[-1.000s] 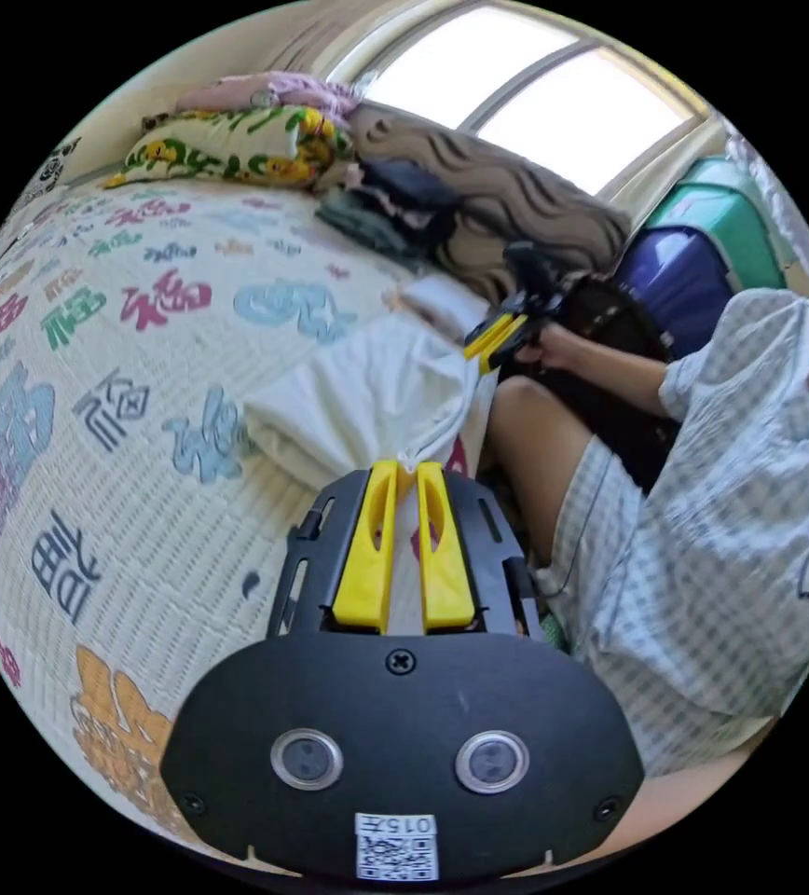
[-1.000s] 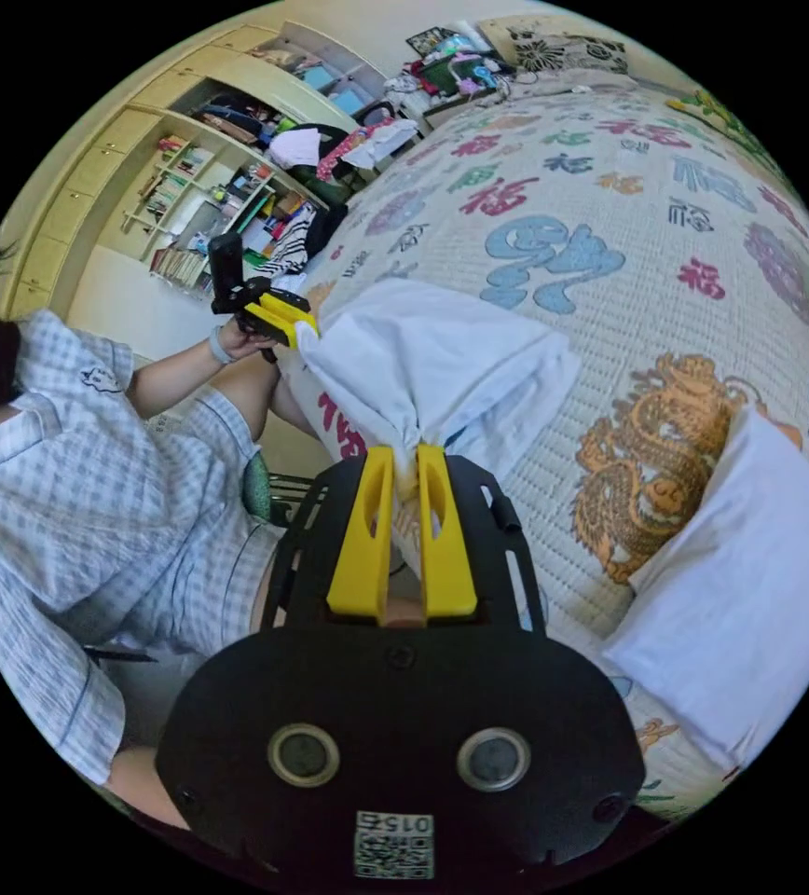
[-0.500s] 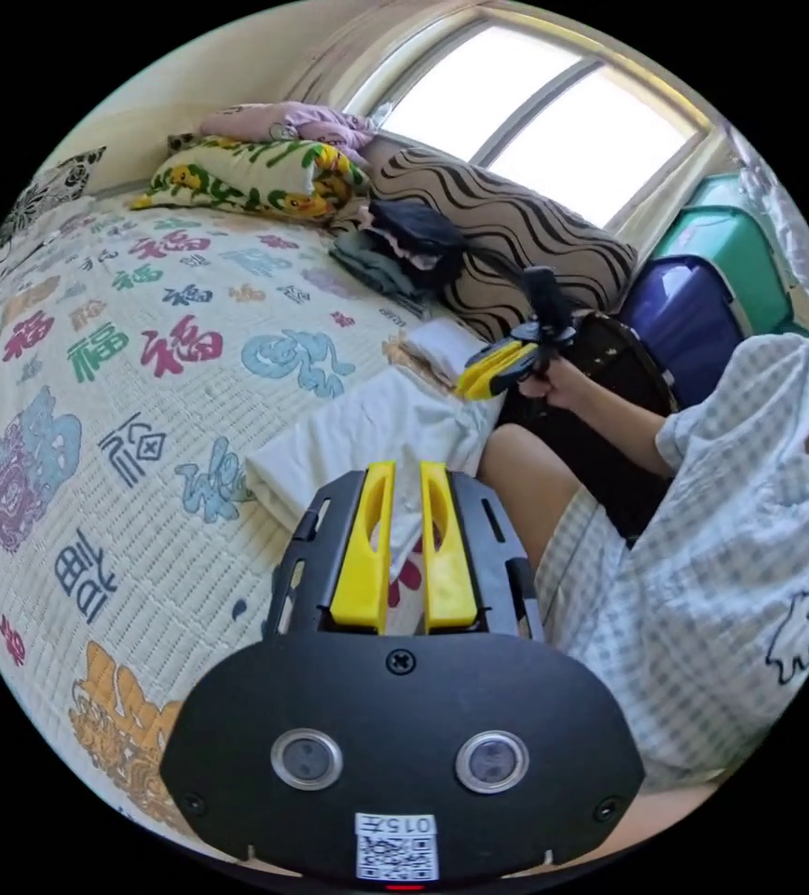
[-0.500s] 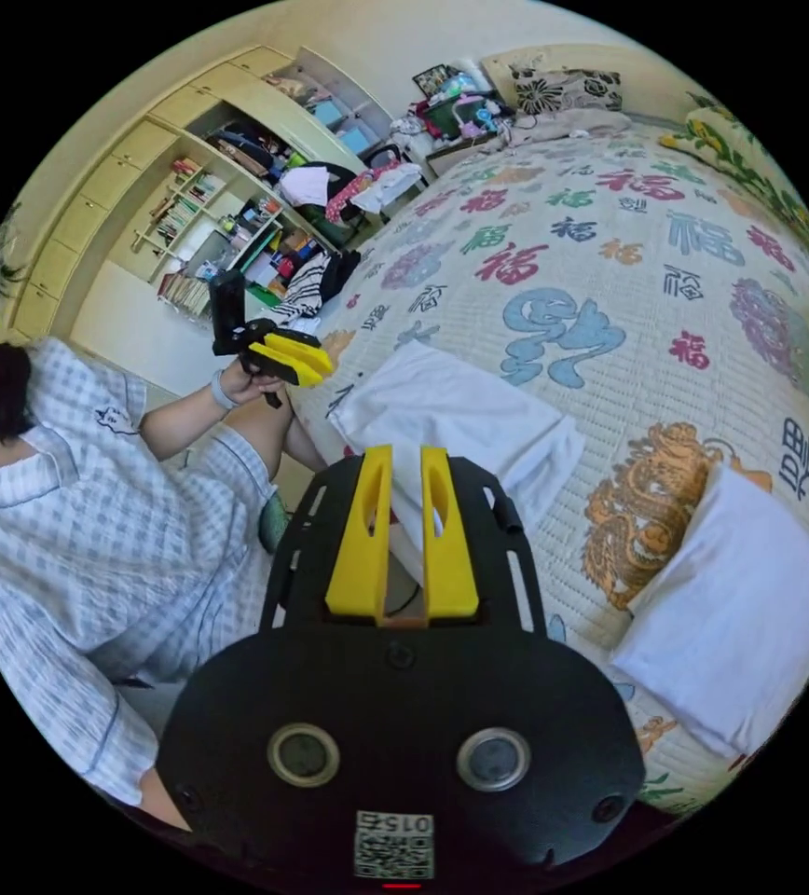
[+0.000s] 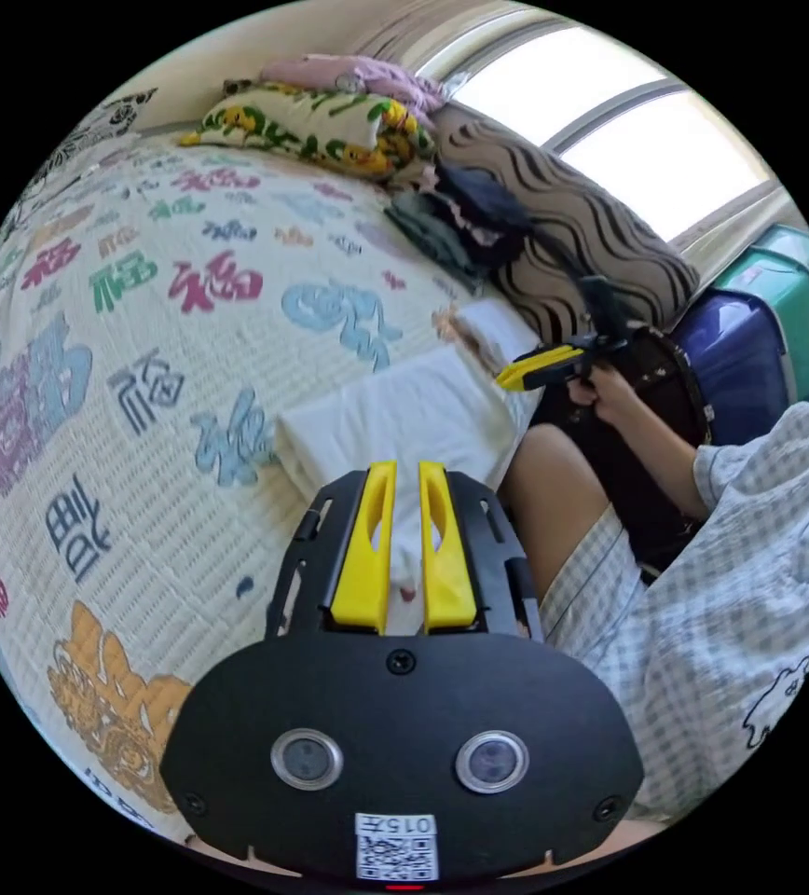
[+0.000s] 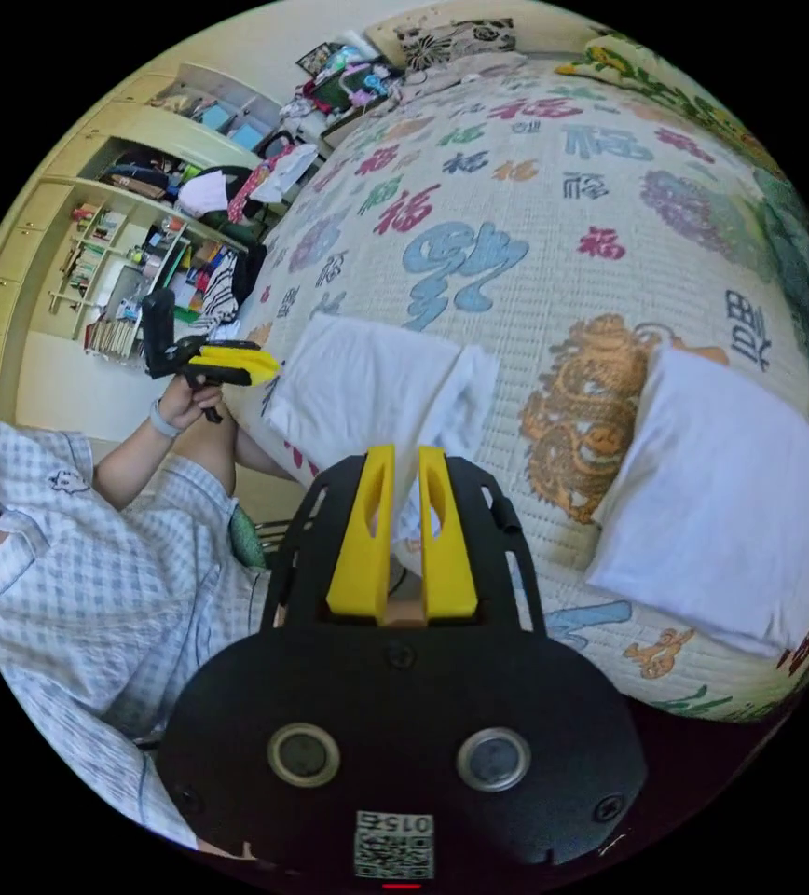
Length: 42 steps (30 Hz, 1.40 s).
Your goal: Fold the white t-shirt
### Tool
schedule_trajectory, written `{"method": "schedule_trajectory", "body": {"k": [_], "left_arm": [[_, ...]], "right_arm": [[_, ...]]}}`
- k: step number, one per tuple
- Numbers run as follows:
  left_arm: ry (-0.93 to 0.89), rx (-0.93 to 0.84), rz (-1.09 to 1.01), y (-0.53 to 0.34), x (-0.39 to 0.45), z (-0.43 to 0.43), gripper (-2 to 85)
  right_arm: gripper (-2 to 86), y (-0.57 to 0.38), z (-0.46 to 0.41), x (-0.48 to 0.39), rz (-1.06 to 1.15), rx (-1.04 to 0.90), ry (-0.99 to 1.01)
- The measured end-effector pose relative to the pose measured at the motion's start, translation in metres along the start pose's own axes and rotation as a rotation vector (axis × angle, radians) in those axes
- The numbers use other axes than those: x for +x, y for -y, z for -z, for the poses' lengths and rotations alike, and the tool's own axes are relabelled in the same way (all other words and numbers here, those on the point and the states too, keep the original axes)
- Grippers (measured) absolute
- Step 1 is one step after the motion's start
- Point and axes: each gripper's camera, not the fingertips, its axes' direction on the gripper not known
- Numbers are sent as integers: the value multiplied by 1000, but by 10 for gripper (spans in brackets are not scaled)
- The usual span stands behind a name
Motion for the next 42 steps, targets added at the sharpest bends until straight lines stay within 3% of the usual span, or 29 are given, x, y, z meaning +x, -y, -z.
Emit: {"method": "schedule_trajectory", "body": {"k": [4, 7, 11, 13, 15, 16, 18, 20, 24, 28, 32, 37, 42], "left_arm": [[43, -6, -11, 15, -13, -9, 57], [81, -98, 44, 0, -42, -25, 34], [114, -97, 88, -40, -79, -7, -1], [97, -92, 127, -54, -96, 6, -2], [65, -73, 197, -74, -120, 29, 5], [50, -63, 219, -81, -126, 36, 10], [-73, 0, 312, -110, -158, 67, 58], [-182, 40, 399, -136, -186, 84, 103], [-400, 65, 506, -180, -244, 86, 134], [-575, 79, 503, -177, -270, 66, 130], [-622, -79, 436, -155, -276, 55, 81], [-659, 15, 397, -185, -279, 135, 56], [-567, 141, 350, -250, -286, 314, 53]], "right_arm": [[105, 54, -4, 5, -62, 22, -96], [61, 81, -34, 10, -73, -99, -160], [7, 64, -24, 46, -211, 8, 79], [2, 49, -23, 60, -282, 36, 117], [1, 34, -23, 64, -319, 26, 28], [4, 25, -20, 64, -317, 66, 111], [15, 14, -15, 61, -265, 135, 265], [92, 8, -16, 58, -206, 168, 389], [159, 19, -42, 62, -189, 74, 473], [121, 47, -71, 63, -161, 44, 626], [65, 76, -95, 58, -167, -48, 681], [56, 72, -61, 19, -125, 48, 602], [54, 107, -55, -69, 25, 58, 620]]}}
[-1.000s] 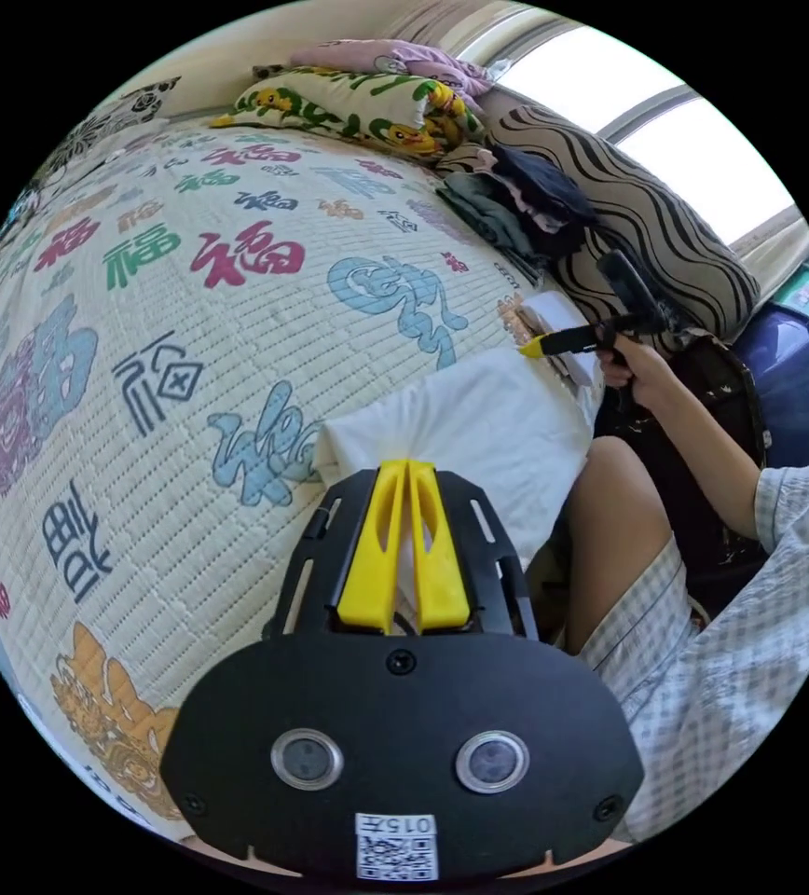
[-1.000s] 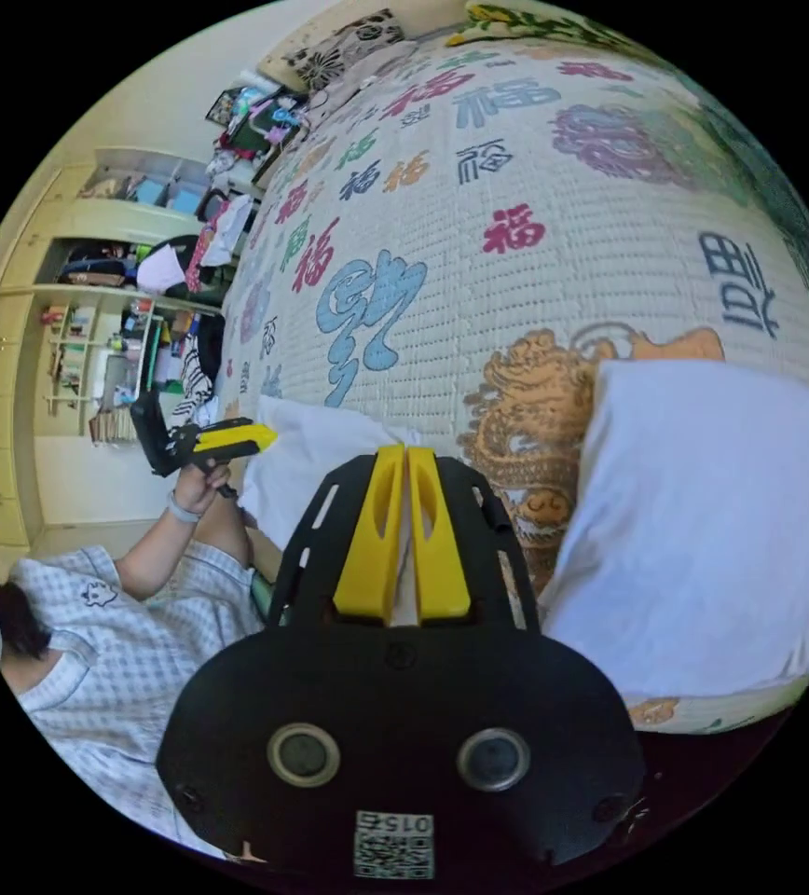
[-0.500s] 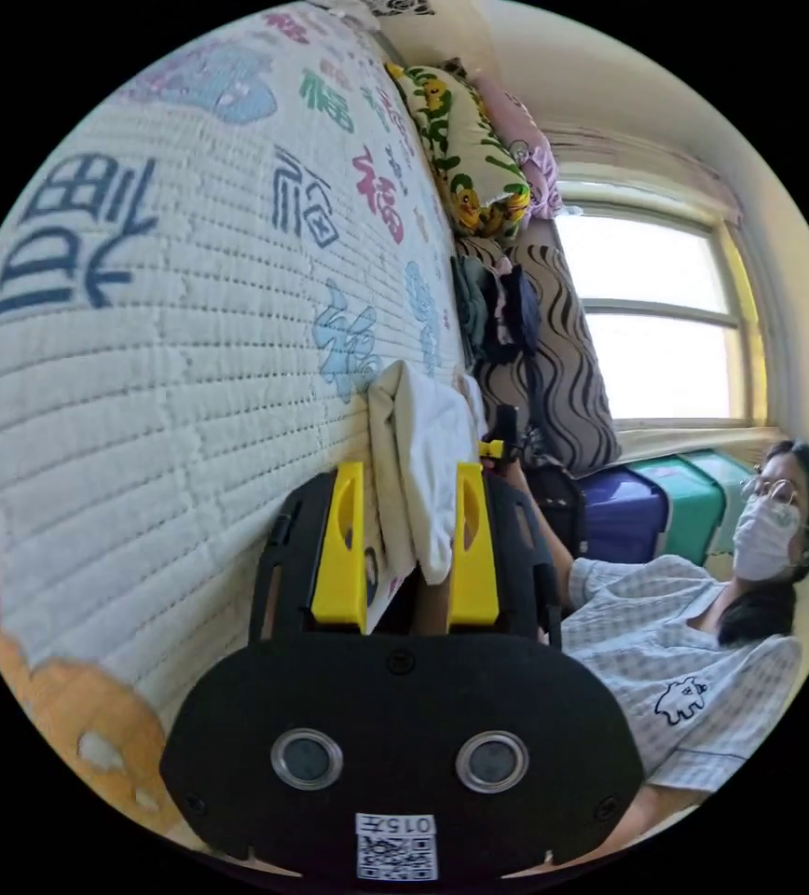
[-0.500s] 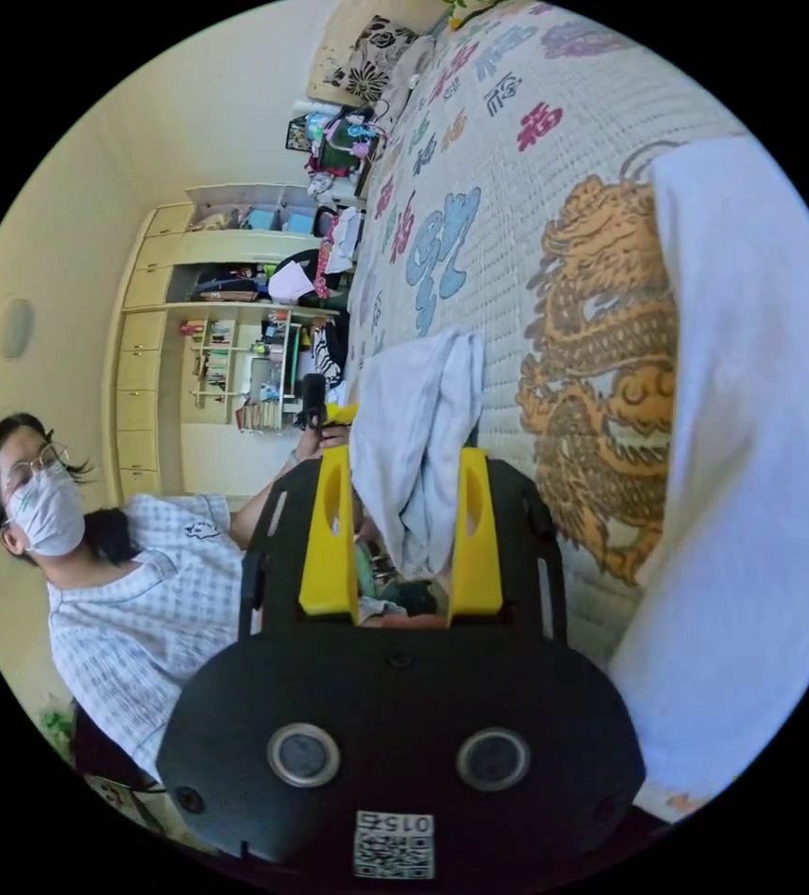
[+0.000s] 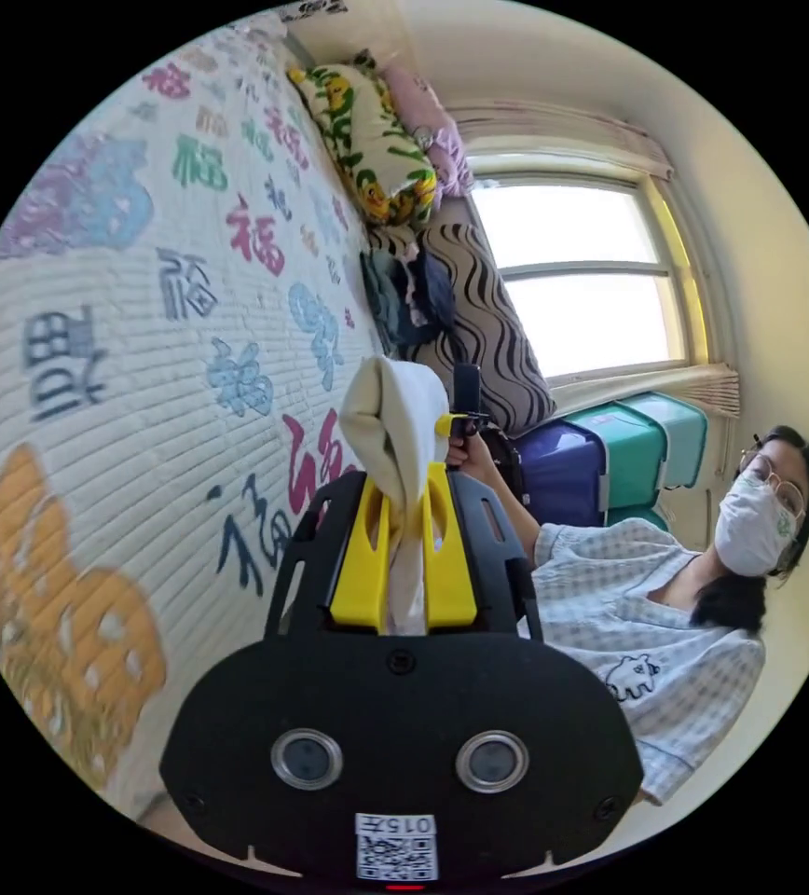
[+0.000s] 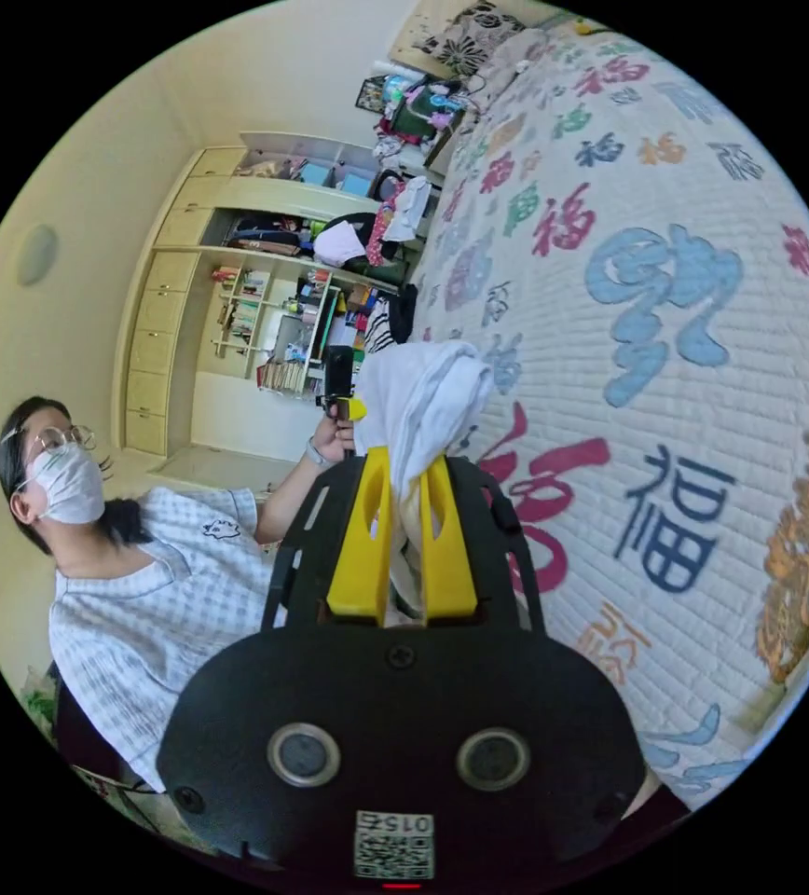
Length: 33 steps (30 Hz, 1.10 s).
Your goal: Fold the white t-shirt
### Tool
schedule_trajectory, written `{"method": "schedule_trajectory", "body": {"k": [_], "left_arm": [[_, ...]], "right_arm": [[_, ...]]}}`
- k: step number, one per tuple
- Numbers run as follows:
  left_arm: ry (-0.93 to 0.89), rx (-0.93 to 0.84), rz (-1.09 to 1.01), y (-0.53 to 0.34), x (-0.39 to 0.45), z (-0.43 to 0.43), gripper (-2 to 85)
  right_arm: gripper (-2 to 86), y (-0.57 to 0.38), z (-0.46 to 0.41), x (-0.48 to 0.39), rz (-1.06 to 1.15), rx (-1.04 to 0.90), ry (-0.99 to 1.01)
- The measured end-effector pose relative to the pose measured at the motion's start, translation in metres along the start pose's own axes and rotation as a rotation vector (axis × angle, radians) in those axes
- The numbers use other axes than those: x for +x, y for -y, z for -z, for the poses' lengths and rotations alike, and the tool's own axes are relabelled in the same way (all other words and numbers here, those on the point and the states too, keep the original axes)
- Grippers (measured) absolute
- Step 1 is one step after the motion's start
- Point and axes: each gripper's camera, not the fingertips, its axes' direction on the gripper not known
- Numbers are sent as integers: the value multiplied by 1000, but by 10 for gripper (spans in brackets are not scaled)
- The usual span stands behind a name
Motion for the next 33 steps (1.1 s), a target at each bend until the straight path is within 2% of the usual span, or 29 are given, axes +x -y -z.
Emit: {"method": "schedule_trajectory", "body": {"k": [4, 9, 12, 15, 18, 20, 23, 26, 28, 31, 33], "left_arm": [[114, 107, 4, -44, 41, 154, 52], [283, 290, 125, -112, 74, 373, 52], [318, 373, 208, -144, 72, 460, 51], [347, 390, 330, -170, 50, 512, 52], [363, 390, 485, -199, 12, 534, 54], [382, 400, 573, -218, -10, 534, 55], [287, 510, 569, -247, -21, 528, 52], [270, 578, 518, -264, -1, 522, 48], [283, 628, 496, -275, 20, 517, 44], [411, 712, 476, -296, 74, 504, 26], [551, 807, 402, -310, 139, 480, 2]], "right_arm": [[55, 65, -92, -64, 91, -54, 86], [55, 149, -229, -126, 137, -166, 181], [55, 190, -307, -155, 126, -225, 211], [54, 218, -373, -173, 82, -295, 178], [54, 231, -429, -173, 19, -370, 96], [53, 233, -465, -160, -44, -424, -36], [49, 223, -487, -137, -130, -441, -72], [25, 203, -479, -123, -193, -357, 34], [11, 187, -469, -123, -167, -348, 15], [-1, 150, -442, -127, -92, -345, -45], [-4, 120, -415, -132, -34, -306, -34]]}}
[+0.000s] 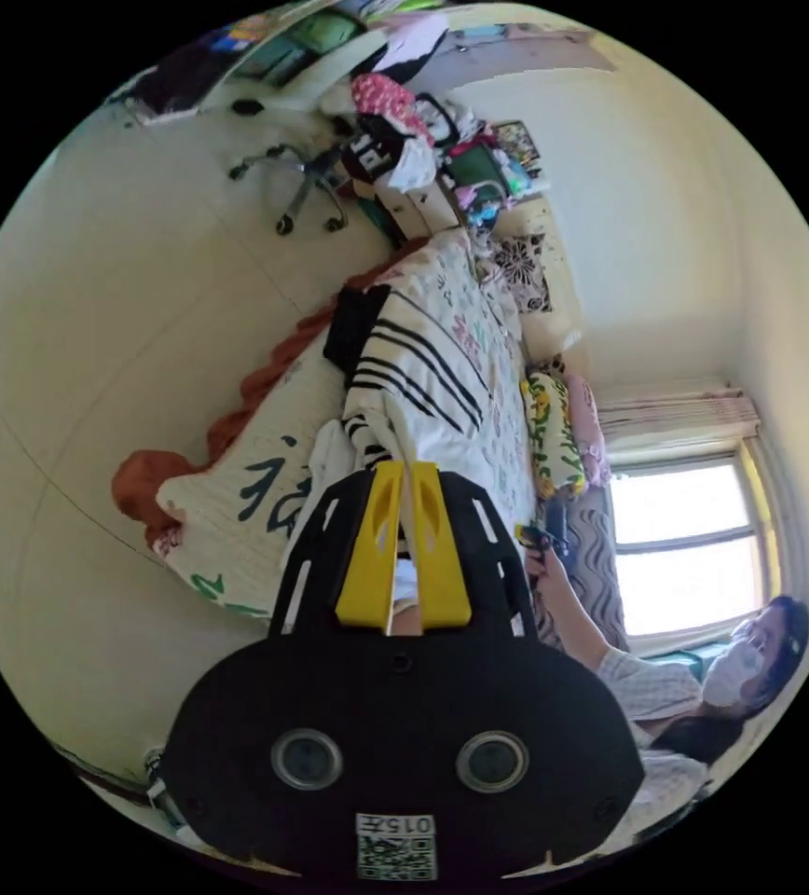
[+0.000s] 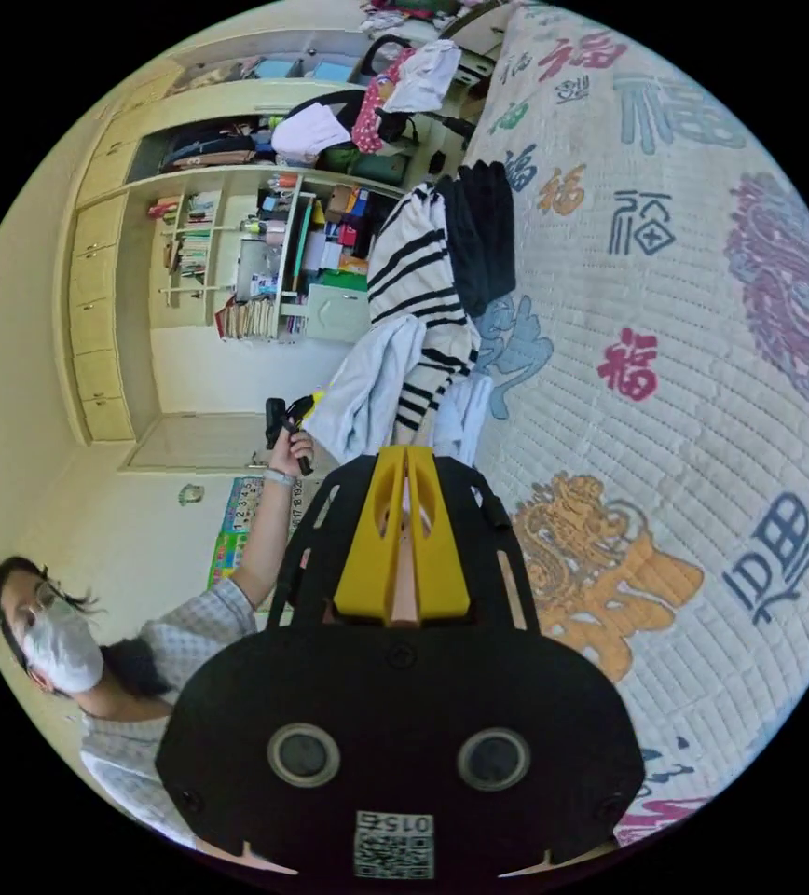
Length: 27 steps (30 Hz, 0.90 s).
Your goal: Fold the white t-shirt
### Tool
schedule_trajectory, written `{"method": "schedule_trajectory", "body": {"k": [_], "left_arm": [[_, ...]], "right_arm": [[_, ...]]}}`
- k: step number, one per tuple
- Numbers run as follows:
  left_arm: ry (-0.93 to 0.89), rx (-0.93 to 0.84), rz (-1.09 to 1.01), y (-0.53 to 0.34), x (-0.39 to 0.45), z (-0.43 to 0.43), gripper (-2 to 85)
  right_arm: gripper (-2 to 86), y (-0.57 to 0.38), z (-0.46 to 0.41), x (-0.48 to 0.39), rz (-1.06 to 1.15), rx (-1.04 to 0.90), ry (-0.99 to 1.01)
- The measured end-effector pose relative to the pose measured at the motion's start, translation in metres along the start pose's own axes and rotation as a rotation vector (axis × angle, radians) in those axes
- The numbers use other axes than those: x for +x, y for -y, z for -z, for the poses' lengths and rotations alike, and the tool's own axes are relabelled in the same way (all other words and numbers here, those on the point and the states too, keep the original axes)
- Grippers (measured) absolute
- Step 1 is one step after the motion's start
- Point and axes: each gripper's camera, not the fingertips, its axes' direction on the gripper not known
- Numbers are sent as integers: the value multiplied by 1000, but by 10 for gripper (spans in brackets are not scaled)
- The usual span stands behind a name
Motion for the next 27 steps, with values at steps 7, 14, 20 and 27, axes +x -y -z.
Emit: {"method": "schedule_trajectory", "body": {"k": [7, 14, 20, 27], "left_arm": [[163, 334, -549, -151, 268, -59, -6], [-65, 298, -1090, -352, 562, -318, 15], [-371, -165, -1209, -462, 728, -538, 17], [-265, -686, -1141, -586, 836, -805, 74]], "right_arm": [[-6, -229, 76, -60, 268, 405, -681], [-6, -452, 96, -106, 135, 951, -1205], [-9, -582, 122, -54, -122, 1049, -1215], [-6, -705, 112, -7, -351, 1166, -1285]]}}
